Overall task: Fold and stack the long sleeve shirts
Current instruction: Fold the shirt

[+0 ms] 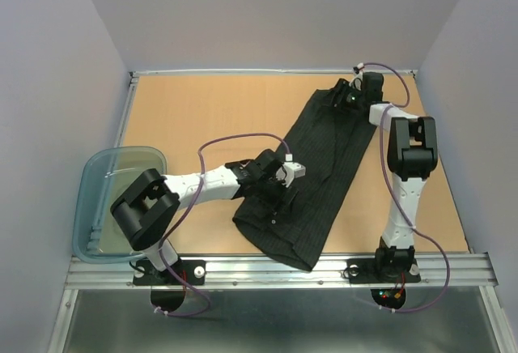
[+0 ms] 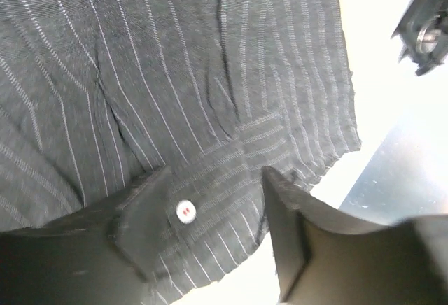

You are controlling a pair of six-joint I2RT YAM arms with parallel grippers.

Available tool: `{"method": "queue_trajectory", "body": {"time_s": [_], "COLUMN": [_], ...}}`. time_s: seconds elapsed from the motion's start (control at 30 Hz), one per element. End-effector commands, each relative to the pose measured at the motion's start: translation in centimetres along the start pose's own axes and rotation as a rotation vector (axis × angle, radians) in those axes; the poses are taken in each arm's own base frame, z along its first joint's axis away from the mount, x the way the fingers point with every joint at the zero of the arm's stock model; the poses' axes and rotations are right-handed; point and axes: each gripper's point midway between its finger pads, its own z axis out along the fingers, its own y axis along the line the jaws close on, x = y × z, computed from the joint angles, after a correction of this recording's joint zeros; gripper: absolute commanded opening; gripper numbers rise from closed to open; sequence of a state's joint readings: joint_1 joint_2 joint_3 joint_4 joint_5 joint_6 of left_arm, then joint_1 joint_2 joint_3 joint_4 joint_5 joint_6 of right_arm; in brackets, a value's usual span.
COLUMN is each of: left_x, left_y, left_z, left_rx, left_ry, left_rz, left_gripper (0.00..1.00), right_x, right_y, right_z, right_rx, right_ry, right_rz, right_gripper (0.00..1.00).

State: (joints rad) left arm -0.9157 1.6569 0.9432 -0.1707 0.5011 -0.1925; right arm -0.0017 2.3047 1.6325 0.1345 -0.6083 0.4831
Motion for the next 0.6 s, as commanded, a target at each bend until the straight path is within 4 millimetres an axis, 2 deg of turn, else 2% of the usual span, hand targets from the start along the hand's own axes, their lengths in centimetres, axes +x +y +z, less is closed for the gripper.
{"method": "queue_trajectory", "body": {"time_s": [0.0, 0.03, 0.07, 0.13, 0.2, 0.23, 0.27, 0.33, 0.37, 0.43, 0.5, 0.57], "left_x": [-4.1, -4.7, -5.4, -5.7, -5.6, -5.3, -4.3, -4.4, -4.4, -4.8, -4.8, -5.1], "left_y": [-1.6, -1.7, -2.1, -2.2, -2.2, -1.9, -1.4, -1.3, -1.0, -0.8, 0.4, 1.5], "left_z": [-4.1, -4.6, -5.5, -5.8, -5.8, -5.6, -5.3, -5.3, -5.7, -6.3, -6.6, -6.9], "left_rx": [-0.061, -0.066, -0.068, -0.071, -0.07, -0.075, -0.09, -0.094, -0.115, -0.141, -0.205, -0.266], "left_ry": [-0.157, -0.186, -0.222, -0.246, -0.251, -0.242, -0.227, -0.237, -0.254, -0.29, -0.314, -0.339], "left_rz": [0.047, 0.057, 0.068, 0.075, 0.079, 0.071, 0.04, 0.03, 0.022, -0.004, -0.03, -0.055], "left_gripper": [0.7, 0.7, 0.7, 0.69, 0.67, 0.65, 0.63, 0.63, 0.63, 0.63, 0.63, 0.63], "right_x": [-5.6, -4.2, -4.0, -3.0, -0.7, 0.4, 5.5, 6.2, 8.4, 9.9, 12.4, 13.6], "right_y": [4.8, 4.5, 5.1, 5.6, 5.7, 5.5, 4.1, 4.1, 3.5, 3.0, 2.0, 1.3], "right_z": [-6.4, -7.1, -8.0, -9.2, -10.6, -10.9, -11.8, -12.1, -12.5, -12.8, -13.2, -13.6], "right_rx": [0.078, 0.091, 0.092, 0.093, 0.098, 0.103, 0.118, 0.107, 0.115, 0.117, 0.14, 0.168], "right_ry": [-0.16, -0.142, -0.147, -0.142, -0.116, -0.1, -0.027, -0.031, -0.006, 0.008, 0.052, 0.066], "right_rz": [-0.138, -0.123, -0.122, -0.1, -0.052, -0.028, 0.071, 0.081, 0.109, 0.125, 0.158, 0.177], "right_gripper": [0.58, 0.58, 0.59, 0.58, 0.58, 0.58, 0.57, 0.57, 0.56, 0.56, 0.55, 0.55]}}
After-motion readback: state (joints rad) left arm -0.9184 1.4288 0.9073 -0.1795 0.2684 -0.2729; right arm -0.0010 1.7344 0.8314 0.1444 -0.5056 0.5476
